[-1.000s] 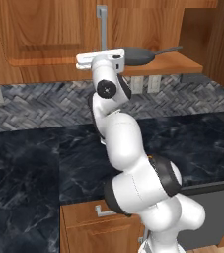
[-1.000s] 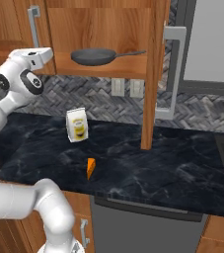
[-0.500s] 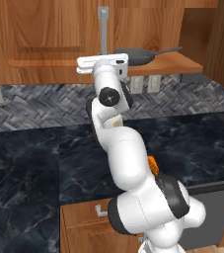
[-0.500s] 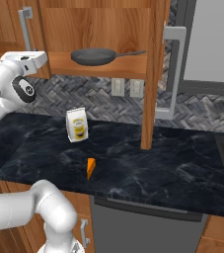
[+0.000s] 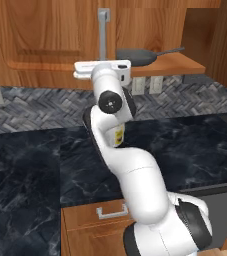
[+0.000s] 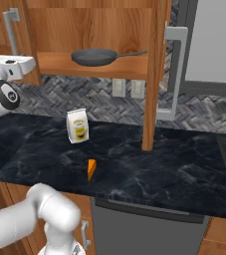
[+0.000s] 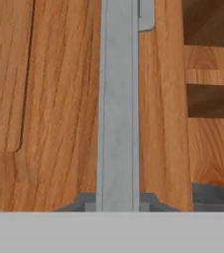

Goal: Pick the pan from the cabinet and place it on the stove. Then turn on the stove burner for the pan.

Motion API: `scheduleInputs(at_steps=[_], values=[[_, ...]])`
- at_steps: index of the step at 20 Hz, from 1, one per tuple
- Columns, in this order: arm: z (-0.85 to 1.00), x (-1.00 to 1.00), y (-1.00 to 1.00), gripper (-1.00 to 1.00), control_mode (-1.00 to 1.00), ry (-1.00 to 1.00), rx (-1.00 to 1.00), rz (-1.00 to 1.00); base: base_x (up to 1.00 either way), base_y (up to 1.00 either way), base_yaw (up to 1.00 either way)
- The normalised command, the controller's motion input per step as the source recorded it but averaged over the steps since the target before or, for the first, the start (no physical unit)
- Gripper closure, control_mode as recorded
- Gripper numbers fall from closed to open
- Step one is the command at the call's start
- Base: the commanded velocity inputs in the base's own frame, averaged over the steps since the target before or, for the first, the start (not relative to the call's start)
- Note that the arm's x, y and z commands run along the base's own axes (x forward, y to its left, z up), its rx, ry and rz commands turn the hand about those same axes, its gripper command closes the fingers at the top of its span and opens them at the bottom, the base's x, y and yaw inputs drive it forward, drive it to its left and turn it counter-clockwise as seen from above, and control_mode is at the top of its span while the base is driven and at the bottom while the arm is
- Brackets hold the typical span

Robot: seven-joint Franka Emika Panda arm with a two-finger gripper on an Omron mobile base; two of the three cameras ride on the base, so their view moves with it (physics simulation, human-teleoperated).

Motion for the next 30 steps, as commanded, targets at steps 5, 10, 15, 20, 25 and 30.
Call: scheduleInputs(at_steps=[5,10,15,20,25,30], values=[[0.00,-0.68,0.33,1.00,-1.00,0.10,0.06,0.00,0.00,0.00,0.00],[0.00,-0.73,0.50,1.00,-1.00,0.09,0.02,0.01,0.00,0.00,0.00],[0.00,-0.73,0.66,1.00,-1.00,0.08,0.00,0.07,0.00,0.00,0.00],[-0.03,-0.72,0.88,-1.00,-1.00,0.07,0.00,0.06,0.00,0.00,0.00],[-0.01,-0.55,0.75,-1.00,-1.00,0.05,0.00,0.04,0.00,0.00,0.00],[0.00,-0.66,0.07,-1.00,-1.00,-0.01,0.07,0.12,0.00,0.00,0.00]])
